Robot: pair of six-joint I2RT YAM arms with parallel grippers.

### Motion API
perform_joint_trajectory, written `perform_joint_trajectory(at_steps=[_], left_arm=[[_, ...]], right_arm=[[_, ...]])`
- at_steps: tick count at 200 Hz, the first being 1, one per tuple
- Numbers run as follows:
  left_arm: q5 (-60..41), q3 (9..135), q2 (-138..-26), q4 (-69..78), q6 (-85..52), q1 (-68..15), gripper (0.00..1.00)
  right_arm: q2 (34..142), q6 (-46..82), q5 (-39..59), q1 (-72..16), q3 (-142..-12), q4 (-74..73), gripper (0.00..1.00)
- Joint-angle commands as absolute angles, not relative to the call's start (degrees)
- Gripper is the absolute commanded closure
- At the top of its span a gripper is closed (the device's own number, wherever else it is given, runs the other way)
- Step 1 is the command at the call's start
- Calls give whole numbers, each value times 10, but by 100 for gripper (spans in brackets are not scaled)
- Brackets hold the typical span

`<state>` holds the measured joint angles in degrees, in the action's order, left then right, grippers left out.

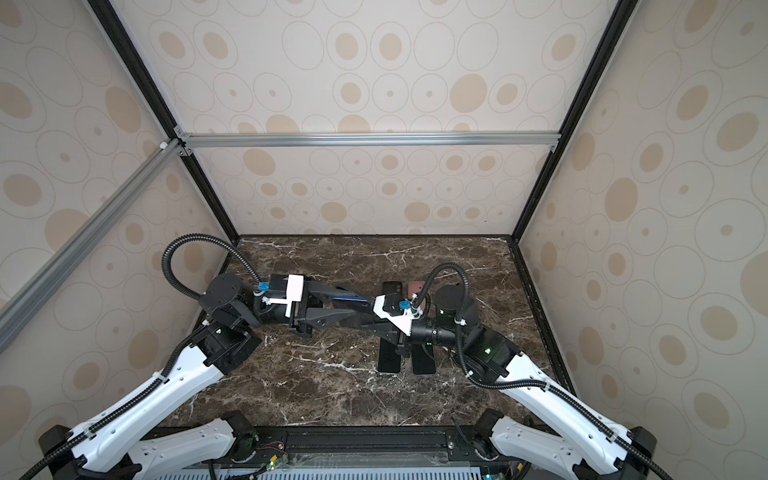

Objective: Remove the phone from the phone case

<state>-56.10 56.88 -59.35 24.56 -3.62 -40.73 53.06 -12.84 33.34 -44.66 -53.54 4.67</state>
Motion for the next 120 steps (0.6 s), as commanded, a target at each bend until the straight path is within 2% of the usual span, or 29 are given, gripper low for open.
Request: perform_joint_trajectory(at_steps=[1, 51, 120], left_arm=[[-609, 523, -620, 188, -67, -414, 71], [-616, 521, -633, 181, -68, -414, 71], [-580, 577, -635, -2, 54, -414, 75]], right_arm=[[508, -66, 367, -452, -585, -223, 100], [501, -89, 372, -452, -608, -212, 100], [485, -283, 347, -452, -704, 55, 100]])
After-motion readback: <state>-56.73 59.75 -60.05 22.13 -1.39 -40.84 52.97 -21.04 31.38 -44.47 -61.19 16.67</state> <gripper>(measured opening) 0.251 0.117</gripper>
